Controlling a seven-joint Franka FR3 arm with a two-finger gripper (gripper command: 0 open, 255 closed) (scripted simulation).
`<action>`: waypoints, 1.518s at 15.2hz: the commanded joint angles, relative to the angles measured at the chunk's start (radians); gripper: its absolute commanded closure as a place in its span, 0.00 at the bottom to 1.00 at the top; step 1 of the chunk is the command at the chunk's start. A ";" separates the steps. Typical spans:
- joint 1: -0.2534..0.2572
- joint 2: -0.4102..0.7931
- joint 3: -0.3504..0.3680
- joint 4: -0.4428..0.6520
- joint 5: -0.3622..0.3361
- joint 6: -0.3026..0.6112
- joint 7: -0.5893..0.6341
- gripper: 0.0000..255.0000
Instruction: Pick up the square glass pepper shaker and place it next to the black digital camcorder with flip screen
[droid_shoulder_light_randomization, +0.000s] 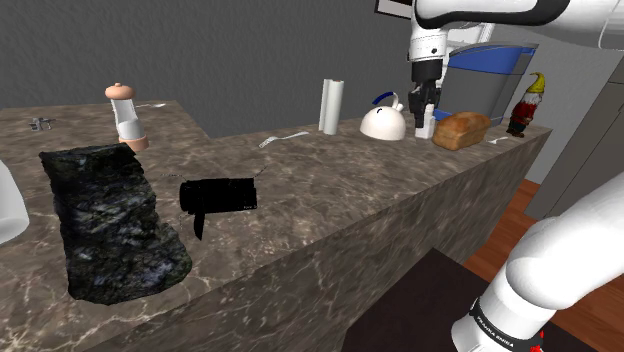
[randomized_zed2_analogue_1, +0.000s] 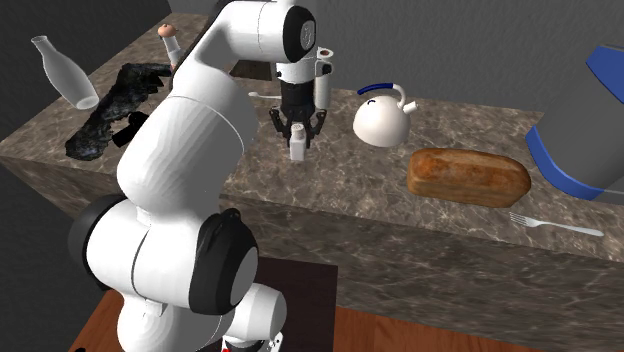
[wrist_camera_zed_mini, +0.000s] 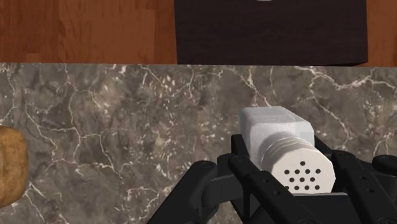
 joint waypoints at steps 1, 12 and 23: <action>0.001 0.009 0.001 0.038 0.001 -0.029 -0.002 1.00; 0.037 0.032 0.066 0.155 0.044 -0.132 0.096 1.00; 0.136 0.078 0.242 0.204 0.162 -0.137 0.396 1.00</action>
